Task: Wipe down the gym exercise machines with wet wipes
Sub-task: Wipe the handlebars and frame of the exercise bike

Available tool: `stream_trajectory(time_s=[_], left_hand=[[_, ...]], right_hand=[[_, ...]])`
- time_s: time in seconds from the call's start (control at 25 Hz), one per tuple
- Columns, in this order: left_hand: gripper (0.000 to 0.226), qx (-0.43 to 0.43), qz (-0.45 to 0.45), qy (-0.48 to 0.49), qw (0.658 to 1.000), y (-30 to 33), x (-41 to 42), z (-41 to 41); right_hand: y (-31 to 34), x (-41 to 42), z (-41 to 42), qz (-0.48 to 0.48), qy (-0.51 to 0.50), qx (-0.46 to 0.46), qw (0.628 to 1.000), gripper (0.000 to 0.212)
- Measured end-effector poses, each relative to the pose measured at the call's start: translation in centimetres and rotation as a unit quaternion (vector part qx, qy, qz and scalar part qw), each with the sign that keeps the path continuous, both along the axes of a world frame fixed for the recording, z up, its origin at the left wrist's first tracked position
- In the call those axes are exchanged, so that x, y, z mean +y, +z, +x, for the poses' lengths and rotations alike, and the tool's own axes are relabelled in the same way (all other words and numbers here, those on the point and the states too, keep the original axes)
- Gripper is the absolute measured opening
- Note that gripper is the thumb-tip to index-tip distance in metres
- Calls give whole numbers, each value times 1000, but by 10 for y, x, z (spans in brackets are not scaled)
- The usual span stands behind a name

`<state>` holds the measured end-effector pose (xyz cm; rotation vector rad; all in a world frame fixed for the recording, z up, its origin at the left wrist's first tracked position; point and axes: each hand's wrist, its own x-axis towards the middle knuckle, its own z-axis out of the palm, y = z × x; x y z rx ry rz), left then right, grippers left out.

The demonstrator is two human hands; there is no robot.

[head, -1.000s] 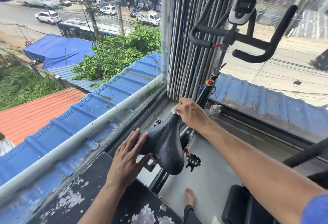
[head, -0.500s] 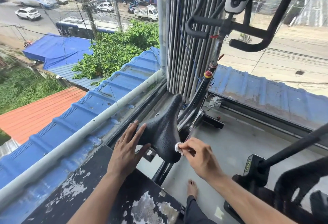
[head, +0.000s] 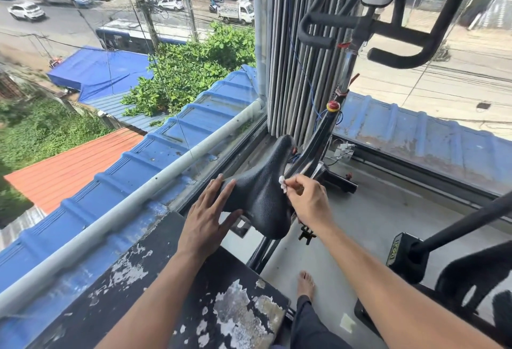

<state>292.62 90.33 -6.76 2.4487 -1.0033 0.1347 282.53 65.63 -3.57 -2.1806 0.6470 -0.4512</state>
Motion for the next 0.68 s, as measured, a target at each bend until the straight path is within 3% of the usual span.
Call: stream_trajectory(time_s=[0.24,0.44,0.68], left_hand=[[70,16,-5,-5,1000,0,1,3],[73,41,35,2,999,1,-1,0],[72,43,52,19,998,3,5,-8]], right_hand=[[-13,36,-66,-79,47,-91,992,20],[-1,30,-36,-128,117,-133,976,19],[0,15,4,-40,-7,-96,995,18]])
